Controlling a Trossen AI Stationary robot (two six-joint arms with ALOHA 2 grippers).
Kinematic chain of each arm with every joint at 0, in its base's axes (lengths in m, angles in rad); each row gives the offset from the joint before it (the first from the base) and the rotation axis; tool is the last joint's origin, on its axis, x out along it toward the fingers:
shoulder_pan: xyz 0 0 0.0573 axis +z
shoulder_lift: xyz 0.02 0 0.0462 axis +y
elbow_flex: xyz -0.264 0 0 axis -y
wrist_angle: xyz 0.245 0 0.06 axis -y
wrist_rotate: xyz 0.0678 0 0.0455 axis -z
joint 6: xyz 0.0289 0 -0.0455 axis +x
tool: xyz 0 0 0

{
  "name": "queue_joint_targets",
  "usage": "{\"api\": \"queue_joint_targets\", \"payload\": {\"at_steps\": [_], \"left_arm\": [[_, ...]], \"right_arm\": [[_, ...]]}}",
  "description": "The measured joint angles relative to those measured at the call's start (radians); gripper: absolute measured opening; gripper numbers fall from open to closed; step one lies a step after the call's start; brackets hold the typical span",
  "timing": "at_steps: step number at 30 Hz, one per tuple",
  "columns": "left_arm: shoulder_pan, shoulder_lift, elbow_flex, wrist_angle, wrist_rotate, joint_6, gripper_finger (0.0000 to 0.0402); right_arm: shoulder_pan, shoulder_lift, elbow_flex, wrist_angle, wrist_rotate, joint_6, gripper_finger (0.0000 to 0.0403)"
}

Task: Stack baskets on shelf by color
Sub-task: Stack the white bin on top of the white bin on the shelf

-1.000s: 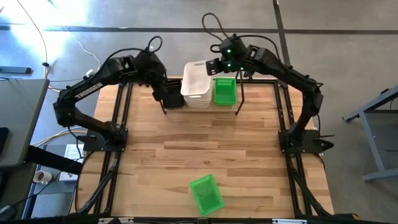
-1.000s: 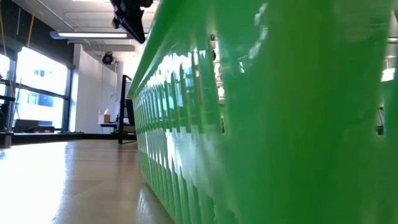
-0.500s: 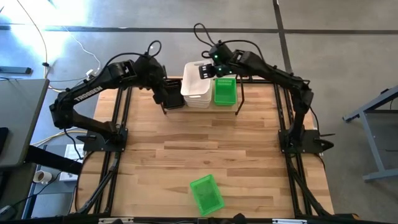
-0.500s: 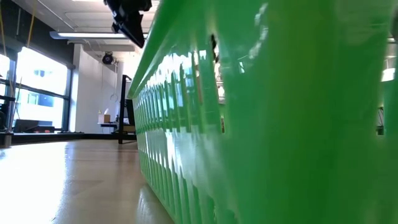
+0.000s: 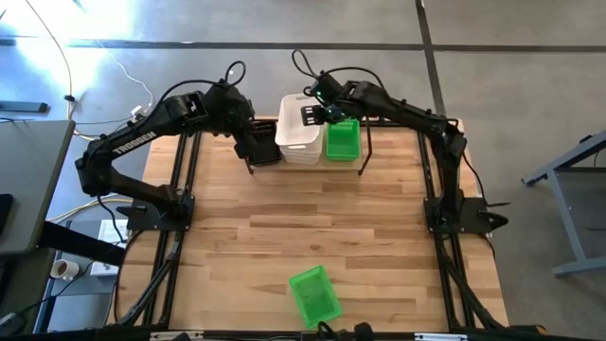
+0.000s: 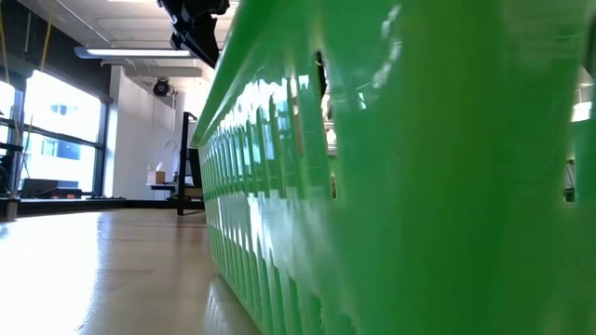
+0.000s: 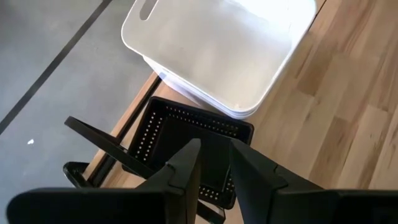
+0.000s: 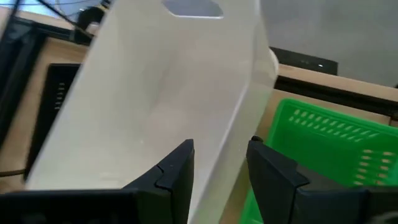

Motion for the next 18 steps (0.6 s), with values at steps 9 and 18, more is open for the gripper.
{"api": "queue_joint_targets", "payload": {"at_steps": [9, 18], "left_arm": [[0.000, 0.000, 0.000, 0.017, 0.000, 0.000, 0.0076], [0.000, 0.000, 0.000, 0.030, -0.002, 0.000, 0.0076]], "right_arm": [[-0.021, 0.038, 0.000, -0.015, -0.002, -0.003, 0.0119], [-0.046, 0.039, 0.000, -0.029, 0.017, -0.016, 0.0018]]}}
